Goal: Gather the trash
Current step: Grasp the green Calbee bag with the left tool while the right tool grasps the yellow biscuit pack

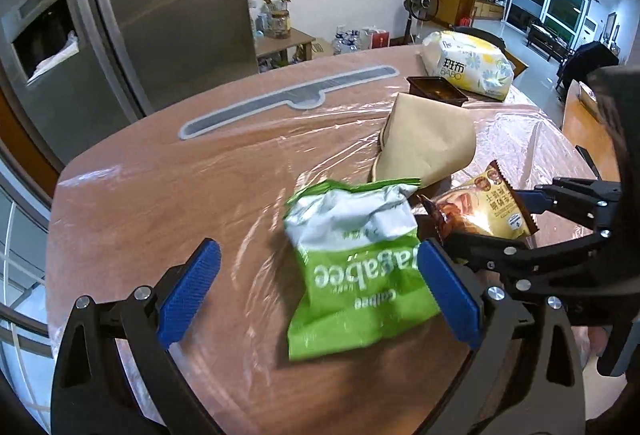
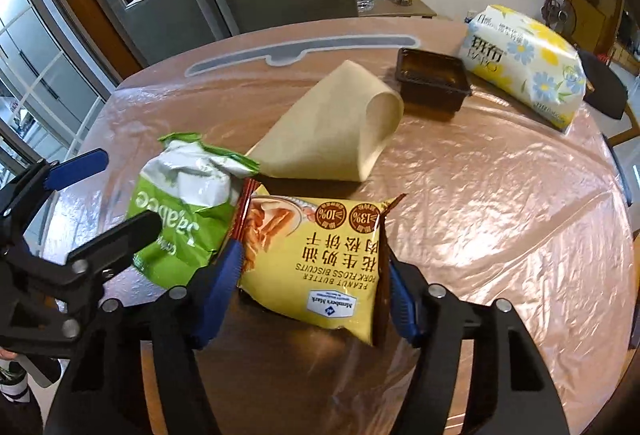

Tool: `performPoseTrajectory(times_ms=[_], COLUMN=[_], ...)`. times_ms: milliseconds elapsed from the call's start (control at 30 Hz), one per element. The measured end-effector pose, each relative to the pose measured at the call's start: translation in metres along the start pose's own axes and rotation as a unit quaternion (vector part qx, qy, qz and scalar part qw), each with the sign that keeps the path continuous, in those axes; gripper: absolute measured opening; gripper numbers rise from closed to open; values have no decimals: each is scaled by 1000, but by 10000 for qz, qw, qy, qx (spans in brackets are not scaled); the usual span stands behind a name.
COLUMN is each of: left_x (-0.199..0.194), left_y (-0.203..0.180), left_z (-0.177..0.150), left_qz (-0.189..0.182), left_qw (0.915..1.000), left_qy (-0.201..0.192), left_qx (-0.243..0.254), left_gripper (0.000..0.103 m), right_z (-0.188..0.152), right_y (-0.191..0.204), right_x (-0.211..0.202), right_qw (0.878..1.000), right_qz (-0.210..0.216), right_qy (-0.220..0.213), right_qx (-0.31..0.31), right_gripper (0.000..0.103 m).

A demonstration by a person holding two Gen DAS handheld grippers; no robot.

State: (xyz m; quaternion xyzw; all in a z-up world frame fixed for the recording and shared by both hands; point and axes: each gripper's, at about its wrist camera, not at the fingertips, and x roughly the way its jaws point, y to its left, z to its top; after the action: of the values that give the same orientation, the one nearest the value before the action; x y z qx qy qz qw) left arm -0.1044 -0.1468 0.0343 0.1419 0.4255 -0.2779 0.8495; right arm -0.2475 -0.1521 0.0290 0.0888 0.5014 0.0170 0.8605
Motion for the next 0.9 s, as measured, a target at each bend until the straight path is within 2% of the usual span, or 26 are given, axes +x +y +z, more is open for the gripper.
performPoseTrajectory(times_ms=[133, 367, 433, 500, 600, 900], left_x=[12, 28, 30, 33, 33, 22], left_y=[2, 5, 4, 4, 2, 5], left_z=[6, 6, 6, 5, 3, -3], left_qz=[-177, -545, -625, -666, -688, -544], left_qw=[9998, 9979, 9973, 9968, 9968, 9981], left_qy=[81, 303, 335, 418, 396, 247], left_qx=[-63, -166, -168, -150, -84, -145], left_gripper=[99, 99, 96, 81, 74, 70], right_z=[6, 7, 5, 4, 3, -3], right_y=[-6, -15, -16, -16, -16, -18], right_x=[1, 2, 0, -1, -2, -9], right_qw=[10000, 9999, 9999, 9996, 9994, 9990], right_qz=[-70, 78, 126, 230, 295, 312], right_qy=[-44, -63, -96, -125, -183, -306], right_qx=[-19, -14, -57, -68, -90, -110], right_gripper=[61, 61, 60, 57, 56, 55])
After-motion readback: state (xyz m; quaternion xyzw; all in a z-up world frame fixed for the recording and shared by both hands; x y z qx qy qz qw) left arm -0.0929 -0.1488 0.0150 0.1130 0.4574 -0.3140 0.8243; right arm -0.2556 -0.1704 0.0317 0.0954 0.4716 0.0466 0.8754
